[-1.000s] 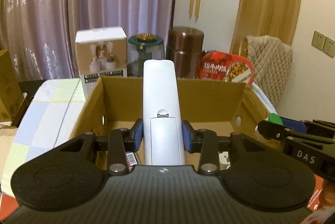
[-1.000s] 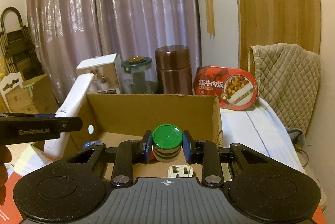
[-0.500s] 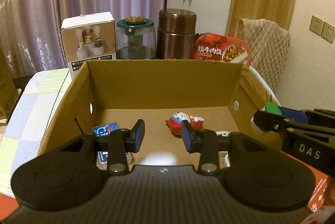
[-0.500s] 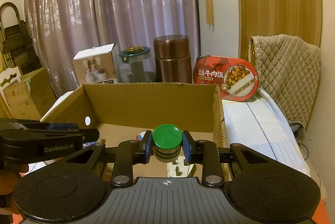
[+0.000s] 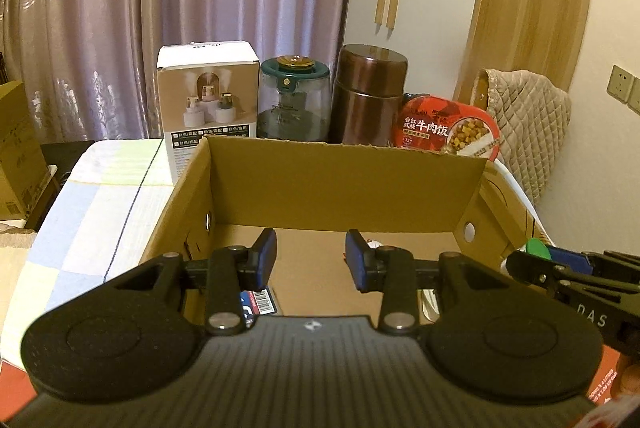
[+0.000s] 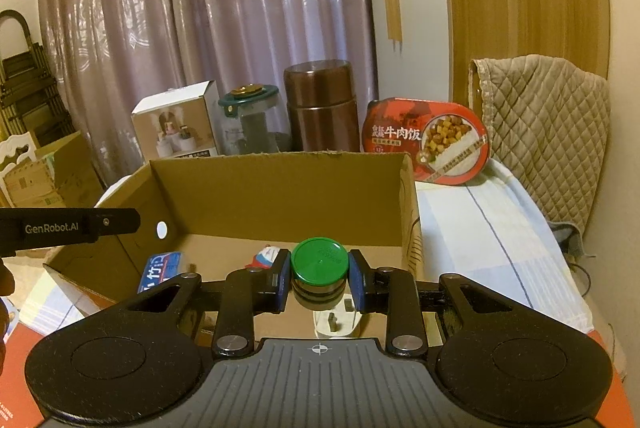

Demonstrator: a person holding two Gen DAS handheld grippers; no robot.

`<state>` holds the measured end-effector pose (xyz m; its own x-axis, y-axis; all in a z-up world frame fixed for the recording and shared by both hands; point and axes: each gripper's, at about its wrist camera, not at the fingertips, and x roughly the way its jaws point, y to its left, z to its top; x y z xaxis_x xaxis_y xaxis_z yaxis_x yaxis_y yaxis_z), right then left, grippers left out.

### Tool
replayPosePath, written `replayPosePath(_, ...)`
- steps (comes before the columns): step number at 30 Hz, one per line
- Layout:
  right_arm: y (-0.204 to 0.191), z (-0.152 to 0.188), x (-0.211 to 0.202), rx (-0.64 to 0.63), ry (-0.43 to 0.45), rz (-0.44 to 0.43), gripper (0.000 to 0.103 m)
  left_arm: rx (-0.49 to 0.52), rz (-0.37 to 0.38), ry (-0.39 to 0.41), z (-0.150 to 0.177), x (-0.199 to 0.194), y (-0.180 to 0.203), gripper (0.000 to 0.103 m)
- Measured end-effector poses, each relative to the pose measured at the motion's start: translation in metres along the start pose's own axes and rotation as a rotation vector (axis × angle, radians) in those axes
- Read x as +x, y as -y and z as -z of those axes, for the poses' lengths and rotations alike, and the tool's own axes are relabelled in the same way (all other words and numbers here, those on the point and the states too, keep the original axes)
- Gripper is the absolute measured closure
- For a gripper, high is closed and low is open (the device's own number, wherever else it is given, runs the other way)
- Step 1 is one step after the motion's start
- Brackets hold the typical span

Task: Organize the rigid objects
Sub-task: 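Open both tools to drop the white object and jar into the box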

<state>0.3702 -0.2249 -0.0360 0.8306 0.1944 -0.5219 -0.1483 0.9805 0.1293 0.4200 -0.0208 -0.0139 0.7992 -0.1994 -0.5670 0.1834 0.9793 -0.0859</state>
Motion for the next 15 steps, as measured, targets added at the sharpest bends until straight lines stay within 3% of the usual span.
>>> replayPosePath(12,0.002,0.001,0.001,0.030,0.009,-0.020,0.076,0.021,0.018,-0.009,0.005,-0.001,0.011,0.070)
replayPosePath(14,0.001,0.001,0.002,0.025,0.012,-0.029,0.072,0.022,0.018,-0.008,0.006,-0.001,0.011,0.070)
replayPosePath(15,0.001,0.001,0.001,0.025,0.016,-0.029,0.060,0.024,0.019,-0.008,0.006,-0.001,0.012,0.070)
